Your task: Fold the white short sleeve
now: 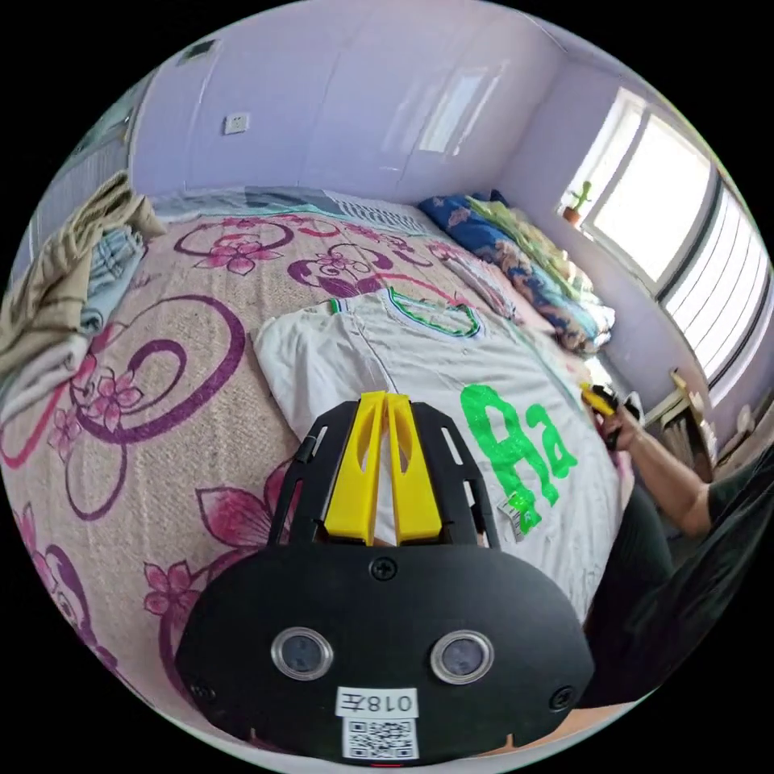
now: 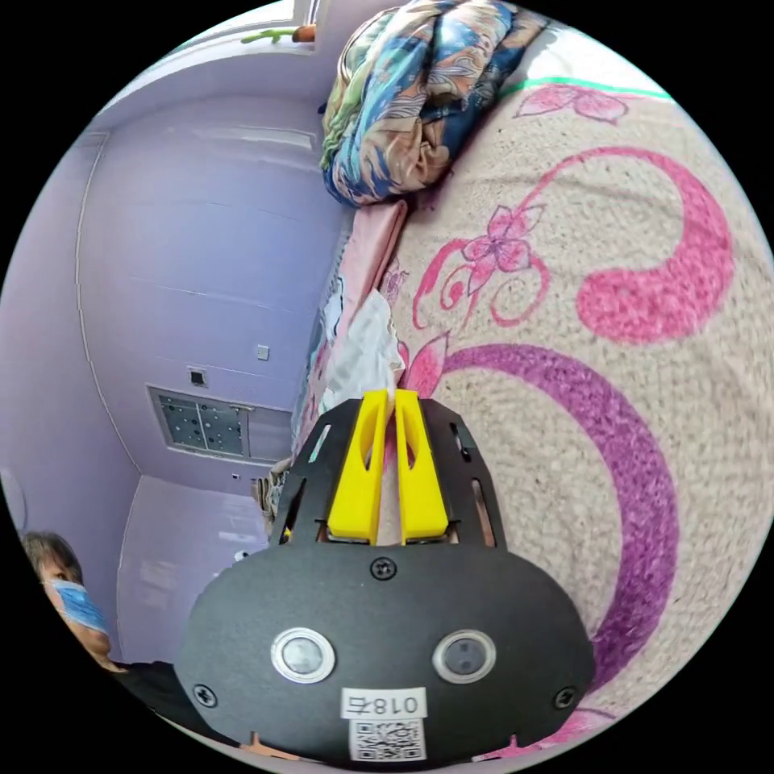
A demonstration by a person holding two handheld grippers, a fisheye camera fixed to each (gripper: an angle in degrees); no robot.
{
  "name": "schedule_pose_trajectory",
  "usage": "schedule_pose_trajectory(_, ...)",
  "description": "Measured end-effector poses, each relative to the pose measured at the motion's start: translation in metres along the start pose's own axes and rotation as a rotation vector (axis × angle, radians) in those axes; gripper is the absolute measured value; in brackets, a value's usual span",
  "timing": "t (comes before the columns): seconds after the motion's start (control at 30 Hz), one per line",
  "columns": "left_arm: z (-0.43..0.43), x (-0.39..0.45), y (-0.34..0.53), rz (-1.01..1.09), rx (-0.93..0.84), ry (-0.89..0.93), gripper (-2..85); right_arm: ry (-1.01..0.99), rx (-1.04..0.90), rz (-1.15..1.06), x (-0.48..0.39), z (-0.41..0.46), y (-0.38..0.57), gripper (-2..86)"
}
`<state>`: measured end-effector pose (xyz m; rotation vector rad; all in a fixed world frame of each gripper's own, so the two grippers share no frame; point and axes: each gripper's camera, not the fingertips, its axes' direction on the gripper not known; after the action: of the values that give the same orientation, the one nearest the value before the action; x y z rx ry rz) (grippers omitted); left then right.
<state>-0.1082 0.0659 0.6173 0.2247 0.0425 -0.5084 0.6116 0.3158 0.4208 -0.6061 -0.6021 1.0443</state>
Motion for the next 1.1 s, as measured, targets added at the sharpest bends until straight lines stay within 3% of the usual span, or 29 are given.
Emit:
schedule_pose_trajectory(0.07, -0.009, -0.041, 0.023, -0.139, 0.066, 0.041, -1.0, -0.009, 0.009, 0.001, 0.006, -0.003, -0.003, 1.0)
schedule_pose_trajectory(0.17, -0.038, -0.116, 0.078, -0.411, 0.303, 0.164, -1.0, 0.04, -0.018, -0.033, 0.007, -0.003, -0.012, 1.1)
schedule_pose_trajectory(0.23, -0.059, -0.183, 0.159, -0.771, 0.594, 0.269, -1.0, 0.037, -0.027, -0.041, 0.011, -0.004, -0.015, 1.3)
schedule_pose_trajectory(0.33, -0.058, -0.234, 0.243, -1.067, 0.659, 0.265, -1.0, 0.03, -0.033, -0.061, 0.015, -0.007, -0.018, 1.7)
schedule_pose_trajectory(0.4, -0.056, -0.247, 0.259, -1.046, 0.664, 0.337, -1.0, 0.042, -0.042, -0.081, 0.016, -0.008, -0.019, 2.1)
schedule_pose_trajectory(0.5, -0.077, -0.242, 0.259, -0.966, 0.604, 0.131, -1.0, 0.05, -0.057, -0.083, 0.017, -0.011, -0.02, 2.8)
schedule_pose_trajectory(0.6, -0.097, -0.22, 0.235, -0.706, 0.594, -0.006, -1.0, 0.087, -0.072, -0.111, 0.011, -0.017, -0.015, 3.5)
schedule_pose_trajectory(0.73, -0.075, -0.187, 0.181, -0.291, 0.364, -0.018, -1.0, 0.128, 0.015, -0.113, 0.007, -0.042, 0.004, 2.5)
schedule_pose_trajectory(0.83, -0.021, -0.215, 0.164, -0.385, 0.045, 0.018, -1.0, 0.165, 0.115, -0.126, 0.004, -0.067, 0.025, 1.4)
schedule_pose_trajectory(0.9, 0.003, -0.24, 0.172, -0.488, -0.049, 0.056, -0.9, 0.148, 0.082, -0.128, 0.004, -0.077, 0.037, 1.0)
schedule_pose_trajectory(1.0, -0.013, -0.262, 0.203, -0.605, 0.14, 0.165, -0.9, 0.144, 0.03, -0.136, 0.001, -0.093, 0.052, 1.0)
schedule_pose_trajectory(1.1, -0.055, -0.237, 0.219, -0.509, 0.277, 0.202, -0.7, 0.118, -0.097, -0.206, -0.006, -0.108, 0.065, 1.3)
